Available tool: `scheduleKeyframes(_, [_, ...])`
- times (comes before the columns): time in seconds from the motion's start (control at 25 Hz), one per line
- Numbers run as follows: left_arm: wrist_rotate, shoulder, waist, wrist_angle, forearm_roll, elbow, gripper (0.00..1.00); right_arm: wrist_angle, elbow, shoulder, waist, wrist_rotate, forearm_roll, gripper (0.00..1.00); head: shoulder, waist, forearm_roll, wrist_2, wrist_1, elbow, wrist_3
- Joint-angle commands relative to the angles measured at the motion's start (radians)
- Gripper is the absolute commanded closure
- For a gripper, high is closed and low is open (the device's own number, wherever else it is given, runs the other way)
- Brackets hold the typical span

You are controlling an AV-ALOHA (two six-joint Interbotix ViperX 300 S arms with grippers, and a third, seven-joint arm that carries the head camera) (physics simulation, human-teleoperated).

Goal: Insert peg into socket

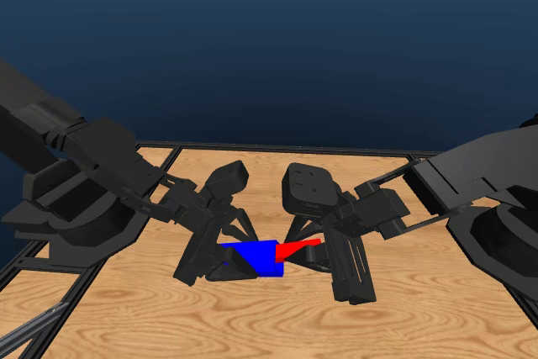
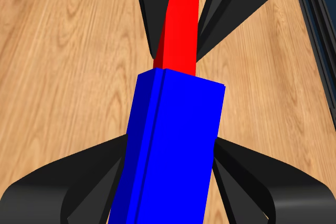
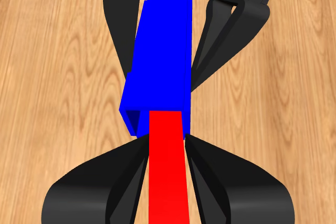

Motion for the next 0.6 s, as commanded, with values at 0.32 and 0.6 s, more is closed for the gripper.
scheduleKeyframes(0.32, [-0.295,0.007,0.024,0.203,0.203,-0.075,1.0,-0.047,-0.165,0.094,-0.01,-0.064,0.038,1.0,0.004,0.007,0.002,0.0,-0.006,-0.018,0.002])
scheduleKeyframes(0.6, [-0.421,-0.007,0.015,0.268,0.303,-0.082,1.0,-0.043,-0.051,0.056,-0.028,-0.021,0.118,0.0,0.005,0.012,0.003,-0.001,-0.009,-0.02,-0.001])
